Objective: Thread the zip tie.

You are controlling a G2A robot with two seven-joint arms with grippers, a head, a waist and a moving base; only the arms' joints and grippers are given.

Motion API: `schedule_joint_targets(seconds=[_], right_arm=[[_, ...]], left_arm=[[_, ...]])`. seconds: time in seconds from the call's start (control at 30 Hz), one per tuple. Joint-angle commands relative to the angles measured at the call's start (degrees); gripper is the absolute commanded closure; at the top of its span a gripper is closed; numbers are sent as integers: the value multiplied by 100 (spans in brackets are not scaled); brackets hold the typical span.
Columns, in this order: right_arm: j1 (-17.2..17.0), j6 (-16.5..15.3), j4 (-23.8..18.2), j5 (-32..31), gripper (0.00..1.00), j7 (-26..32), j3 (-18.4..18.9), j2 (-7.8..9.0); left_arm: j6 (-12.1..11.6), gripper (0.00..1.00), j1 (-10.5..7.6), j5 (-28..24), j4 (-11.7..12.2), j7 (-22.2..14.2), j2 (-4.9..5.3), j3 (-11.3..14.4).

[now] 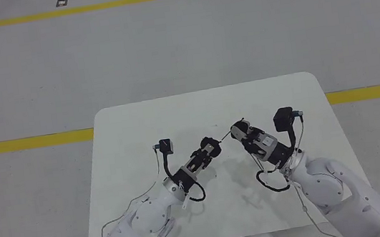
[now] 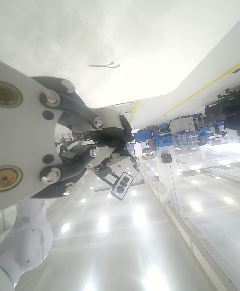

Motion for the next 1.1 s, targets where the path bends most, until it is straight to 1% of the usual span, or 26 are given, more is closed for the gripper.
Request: schedule_joint_targets(seconds=[0.0, 1.07], right_arm=[[-22, 0, -16, 4, 100, 0, 22, -1], [27, 0, 39, -92, 100, 130, -35, -94]], left_arm=[[0, 100, 0, 0, 0, 0, 0, 0], [0, 100, 0, 0, 0, 0, 0, 0]])
